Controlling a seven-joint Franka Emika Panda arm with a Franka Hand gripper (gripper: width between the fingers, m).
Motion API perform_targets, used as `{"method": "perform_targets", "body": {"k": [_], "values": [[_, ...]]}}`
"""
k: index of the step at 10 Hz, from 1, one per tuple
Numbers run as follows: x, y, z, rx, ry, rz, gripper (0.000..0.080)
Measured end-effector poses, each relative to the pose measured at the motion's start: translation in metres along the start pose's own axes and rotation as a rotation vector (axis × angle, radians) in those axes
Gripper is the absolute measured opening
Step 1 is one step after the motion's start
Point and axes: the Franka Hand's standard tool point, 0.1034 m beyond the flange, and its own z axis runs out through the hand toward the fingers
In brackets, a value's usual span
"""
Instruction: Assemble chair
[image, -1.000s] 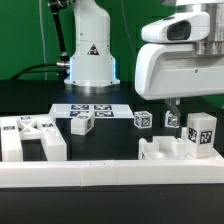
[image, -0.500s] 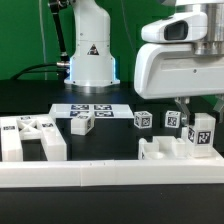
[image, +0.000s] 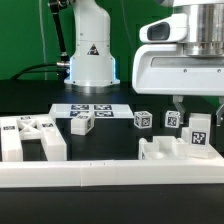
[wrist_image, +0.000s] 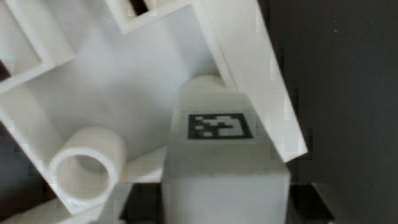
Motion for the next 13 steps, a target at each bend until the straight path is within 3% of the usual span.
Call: {"method": "perform_targets", "body": {"k": [3,6,9,12,13], "values": [[-0.0001,0.0015,0.0005,0.018,-0.011,0.351,0.0291],[-0.001,0.0008,0.0006,0.018,-0.021,0.619,0.0291],[-0.0008,0.0011,0.0008,0.023,-0.03,0.788,0.0291],[-0.0008,0.0012,0.0009,0.025,-0.032,0.773,0.0291],[-0.0009,0.0009,0.0007,0.026,-0.032,0.748,0.0385]]}}
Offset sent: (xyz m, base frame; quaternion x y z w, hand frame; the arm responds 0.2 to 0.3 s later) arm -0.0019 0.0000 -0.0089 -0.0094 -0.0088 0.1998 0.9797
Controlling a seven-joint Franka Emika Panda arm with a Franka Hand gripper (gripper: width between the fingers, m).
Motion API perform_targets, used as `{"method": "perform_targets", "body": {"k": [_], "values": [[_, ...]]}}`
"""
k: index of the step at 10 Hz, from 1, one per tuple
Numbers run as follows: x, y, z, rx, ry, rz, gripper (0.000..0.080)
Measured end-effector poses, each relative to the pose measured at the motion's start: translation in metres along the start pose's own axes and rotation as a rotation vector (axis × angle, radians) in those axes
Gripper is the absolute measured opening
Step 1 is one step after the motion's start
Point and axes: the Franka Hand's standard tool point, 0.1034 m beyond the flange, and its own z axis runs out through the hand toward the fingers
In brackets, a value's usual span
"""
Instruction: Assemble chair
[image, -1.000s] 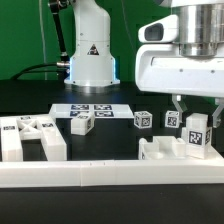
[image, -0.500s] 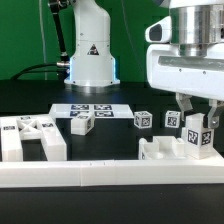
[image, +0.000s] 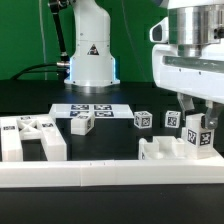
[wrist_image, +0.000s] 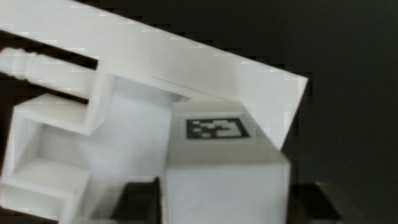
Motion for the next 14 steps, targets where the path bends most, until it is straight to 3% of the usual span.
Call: {"method": "perform_targets", "body": {"k": [1,2,5,14], "values": [[-0.0006,-0.0004,-0.0006,0.001,0.0,-0.002,0.0524],[-0.0017,-0.0009,-0.0008,0.002,-0.001,-0.039,0.061],[-0.0051,-0.0024,-0.0013,0.003,0.006,-0.384,0.0647],[-0.005,-0.0009,0.0019,-0.01,0.014,-1.173,0.0648]]}}
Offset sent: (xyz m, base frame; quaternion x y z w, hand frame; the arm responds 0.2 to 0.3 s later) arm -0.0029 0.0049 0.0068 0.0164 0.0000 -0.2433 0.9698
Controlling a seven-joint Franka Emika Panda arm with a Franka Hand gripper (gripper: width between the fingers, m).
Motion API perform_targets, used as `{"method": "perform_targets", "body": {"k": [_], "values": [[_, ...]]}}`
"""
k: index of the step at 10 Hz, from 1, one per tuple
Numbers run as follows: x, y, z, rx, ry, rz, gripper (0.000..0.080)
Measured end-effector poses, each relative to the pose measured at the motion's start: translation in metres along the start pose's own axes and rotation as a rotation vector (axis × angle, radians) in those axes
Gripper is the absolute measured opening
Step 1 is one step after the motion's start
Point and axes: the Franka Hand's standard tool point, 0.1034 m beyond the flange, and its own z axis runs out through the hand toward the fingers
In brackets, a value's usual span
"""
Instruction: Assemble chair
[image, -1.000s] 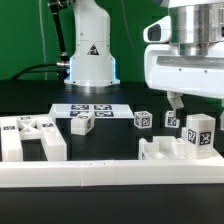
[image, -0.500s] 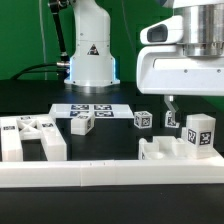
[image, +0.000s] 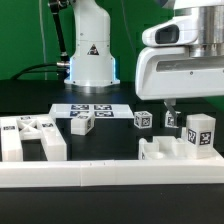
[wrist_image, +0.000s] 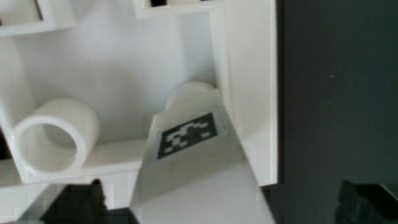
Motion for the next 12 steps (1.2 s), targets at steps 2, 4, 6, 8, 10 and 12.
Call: {"method": "perform_targets", "body": {"k": [2,4,6,8,10,12], "values": [[0.0017,0.0042,-0.0004,-0.01,0.005,-0.137,0.0648],[0.002,0.0051,-0.0005,-0.012,0.005,-0.157,0.0618],[0.002,0.0051,-0.0005,-0.011,0.006,-0.129,0.0441],[0.002,0.0051,-0.0006,-0.011,0.006,-0.114,0.0285],[0.0018,0.0044,-0.0004,-0.008,0.006,0.054,0.0287],[0.0018,0.0045,-0.0003,-0.007,0.006,0.147,0.0287]]}}
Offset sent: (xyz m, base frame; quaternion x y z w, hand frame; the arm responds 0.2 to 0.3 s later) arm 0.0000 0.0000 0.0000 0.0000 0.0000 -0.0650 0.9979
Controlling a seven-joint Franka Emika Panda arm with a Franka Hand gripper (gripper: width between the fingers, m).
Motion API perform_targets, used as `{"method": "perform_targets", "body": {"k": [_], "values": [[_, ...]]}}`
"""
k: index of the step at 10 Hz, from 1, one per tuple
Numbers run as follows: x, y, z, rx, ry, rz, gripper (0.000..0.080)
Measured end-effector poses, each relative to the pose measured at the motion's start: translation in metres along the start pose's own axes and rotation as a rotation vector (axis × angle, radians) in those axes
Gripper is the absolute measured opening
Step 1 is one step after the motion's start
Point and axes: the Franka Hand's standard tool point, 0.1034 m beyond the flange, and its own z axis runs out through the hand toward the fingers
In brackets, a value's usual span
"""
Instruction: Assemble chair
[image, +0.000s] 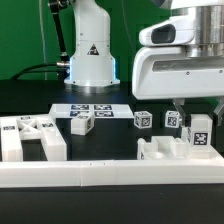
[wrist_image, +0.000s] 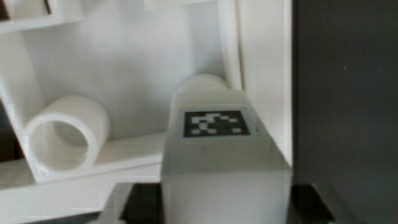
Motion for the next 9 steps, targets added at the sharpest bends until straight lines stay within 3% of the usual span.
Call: {"method": "perform_targets", "body": {"k": [1,9], "values": [[-0.0001,0.0004,0.0002,0.009,-0.003,0.15,0.0287],[-0.0022,-0.0003,0.0012,0.005,-0.005,1.035,0.029]]}}
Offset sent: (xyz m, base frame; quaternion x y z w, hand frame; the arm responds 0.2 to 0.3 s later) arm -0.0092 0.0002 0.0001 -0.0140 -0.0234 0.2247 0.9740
